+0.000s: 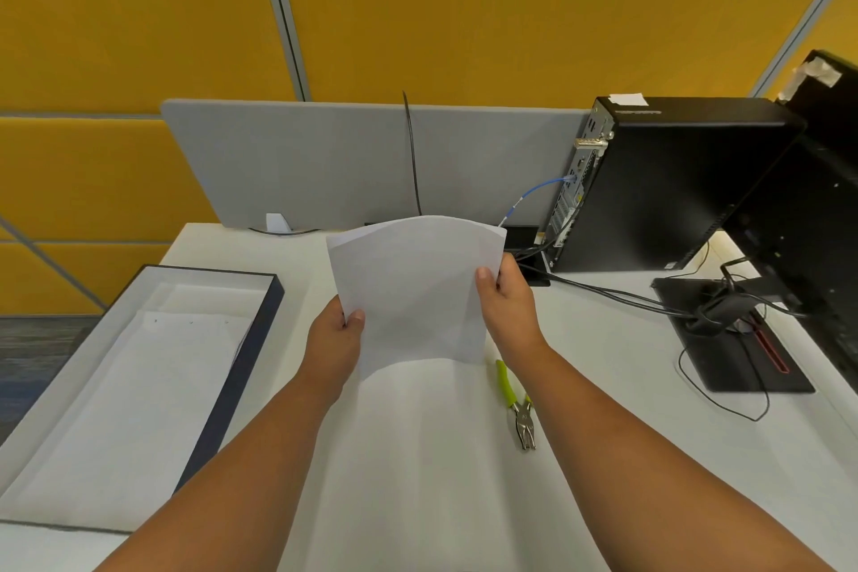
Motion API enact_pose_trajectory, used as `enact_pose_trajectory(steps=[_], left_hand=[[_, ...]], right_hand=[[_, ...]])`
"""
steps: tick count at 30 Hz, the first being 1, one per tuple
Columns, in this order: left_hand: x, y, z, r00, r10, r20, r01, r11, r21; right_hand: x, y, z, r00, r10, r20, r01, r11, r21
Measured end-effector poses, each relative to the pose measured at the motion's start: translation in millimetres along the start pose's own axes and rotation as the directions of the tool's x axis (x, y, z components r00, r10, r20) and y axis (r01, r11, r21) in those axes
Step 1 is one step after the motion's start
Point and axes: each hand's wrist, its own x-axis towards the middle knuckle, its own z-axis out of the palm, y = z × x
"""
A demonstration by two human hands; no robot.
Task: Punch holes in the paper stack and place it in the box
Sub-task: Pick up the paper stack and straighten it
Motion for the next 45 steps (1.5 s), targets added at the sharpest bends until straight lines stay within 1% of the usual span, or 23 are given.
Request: enact_pose_trajectory(steps=[3,6,10,15,21,28,31,36,38,41,45], left_hand=[[0,0,-2,1.000,0.000,0.016,0.001,1.000,-0.017],[1,3,-4,1.000,0.022,0.021,-0.021,0.996,-0.082],[3,19,-5,0.996,0.086,-0.010,-0.087,0.981,-0.174],[6,39,-7,0.991,0.120,-0.060,-0.131,0.961,-0.243],[6,46,-6,0.989,0.124,-0.083,-0.140,0.963,-0.228],[6,50,-1,0.983,0.121,-0.136,-0.143,0.975,-0.168],[11,41,-1,0.984,0.077,-0.161,-0.095,0.990,-0.107],[9,6,4,0.991,0.007,-0.134,-0.005,1.000,0.015],[7,-9,8,0.991,-0.048,-0.125,0.053,0.998,0.037],[4,-29,13,0.979,-0.152,-0.135,0.158,0.987,0.040],[2,-46,18,0.971,-0.191,-0.142,0.202,0.977,0.065]], right_hand=[[-3,9,-1,0.999,0.039,0.025,-0.038,0.998,-0.041],[-4,11,0,0.998,0.046,0.031,-0.045,0.998,-0.042],[-2,9,0,0.999,0.042,0.032,-0.040,0.998,-0.046],[-1,9,-1,0.999,0.037,0.035,-0.035,0.998,-0.053],[0,13,-2,0.998,0.054,0.029,-0.051,0.996,-0.077],[2,12,-4,0.999,0.048,-0.018,-0.050,0.996,-0.077],[2,16,-5,0.994,0.109,0.002,-0.108,0.987,-0.118],[-8,46,-4,0.964,0.265,0.041,-0.250,0.945,-0.212],[-14,60,-3,0.951,0.306,0.045,-0.283,0.920,-0.269],[-23,74,-2,0.936,0.347,0.059,-0.303,0.880,-0.365],[-29,82,-1,0.952,0.303,0.050,-0.232,0.818,-0.526]])
